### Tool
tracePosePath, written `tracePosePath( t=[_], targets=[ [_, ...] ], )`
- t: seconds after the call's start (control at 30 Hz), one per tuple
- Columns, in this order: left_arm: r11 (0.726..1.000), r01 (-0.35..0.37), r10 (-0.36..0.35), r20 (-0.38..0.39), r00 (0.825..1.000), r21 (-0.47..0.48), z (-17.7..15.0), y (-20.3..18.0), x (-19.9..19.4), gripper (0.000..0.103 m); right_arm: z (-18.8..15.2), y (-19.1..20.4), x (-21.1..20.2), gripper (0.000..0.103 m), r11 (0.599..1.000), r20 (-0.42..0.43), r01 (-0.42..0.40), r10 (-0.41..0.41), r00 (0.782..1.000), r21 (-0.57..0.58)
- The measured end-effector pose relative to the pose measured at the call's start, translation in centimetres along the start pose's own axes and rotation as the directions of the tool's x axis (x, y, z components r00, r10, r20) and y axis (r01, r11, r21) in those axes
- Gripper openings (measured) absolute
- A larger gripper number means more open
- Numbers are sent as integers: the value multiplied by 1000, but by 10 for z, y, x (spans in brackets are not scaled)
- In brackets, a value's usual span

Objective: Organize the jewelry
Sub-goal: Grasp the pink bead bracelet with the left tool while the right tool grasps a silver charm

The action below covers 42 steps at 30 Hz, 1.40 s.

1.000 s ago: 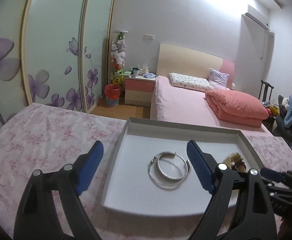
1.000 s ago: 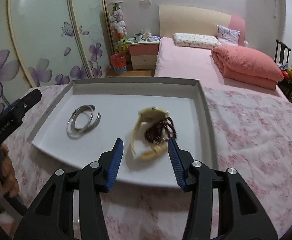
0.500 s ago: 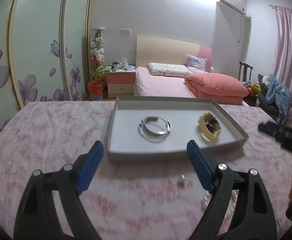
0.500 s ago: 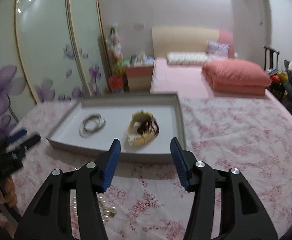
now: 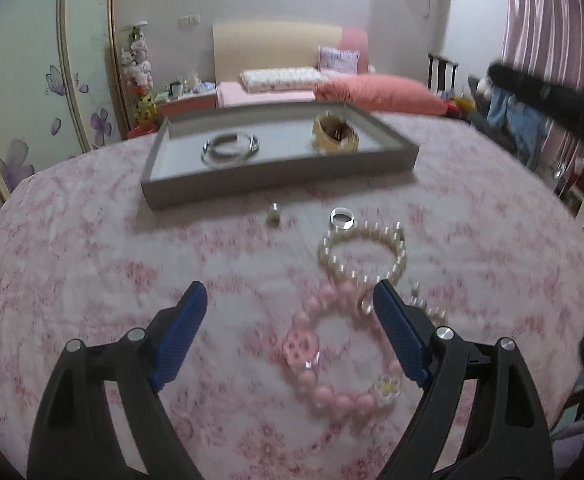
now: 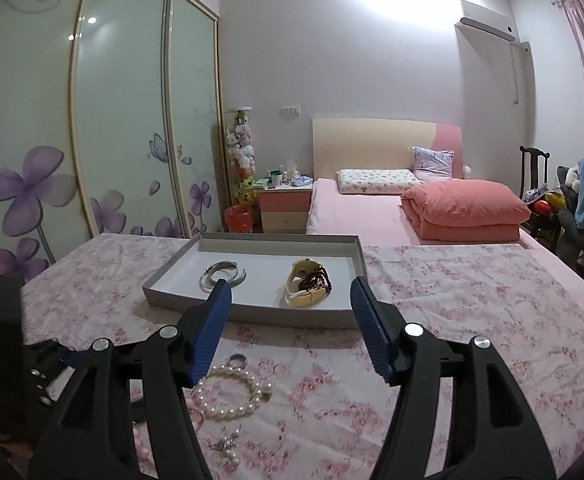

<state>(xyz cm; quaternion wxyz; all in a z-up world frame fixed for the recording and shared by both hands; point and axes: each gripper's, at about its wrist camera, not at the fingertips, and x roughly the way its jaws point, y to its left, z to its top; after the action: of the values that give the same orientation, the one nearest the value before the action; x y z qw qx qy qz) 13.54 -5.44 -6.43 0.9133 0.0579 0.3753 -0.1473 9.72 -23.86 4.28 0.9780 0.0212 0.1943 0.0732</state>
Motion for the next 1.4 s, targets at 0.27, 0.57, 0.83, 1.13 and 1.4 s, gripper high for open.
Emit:
tracePosePath(
  t=[0.27, 0.57, 0.83, 1.13, 1.4],
  targets=[
    [999, -38, 41, -124, 991, 30, -14, -8, 21, 57, -9, -4, -13, 63, 1000, -2, 1, -1, 1000, 20],
    [998, -64, 62, -151, 987, -11, -14, 0, 22, 55, -28, -4, -18, 63, 999, -54, -27, 29, 998, 39],
    [998, -47, 52, -129, 990, 42, -17, -10, 18, 23, -43, -6, -14, 63, 996, -142, -61, 70, 987, 70],
    [986, -125, 118, -61, 991, -110, -8, 49, -7, 23, -77, 9, 13, 53, 989, -363, -144, 142, 921, 23],
    [977, -128, 143, 81, 986, -168, 10, 68, -48, 23, -100, 43, 42, 33, 983, -500, -182, 146, 854, -25]
  ],
)
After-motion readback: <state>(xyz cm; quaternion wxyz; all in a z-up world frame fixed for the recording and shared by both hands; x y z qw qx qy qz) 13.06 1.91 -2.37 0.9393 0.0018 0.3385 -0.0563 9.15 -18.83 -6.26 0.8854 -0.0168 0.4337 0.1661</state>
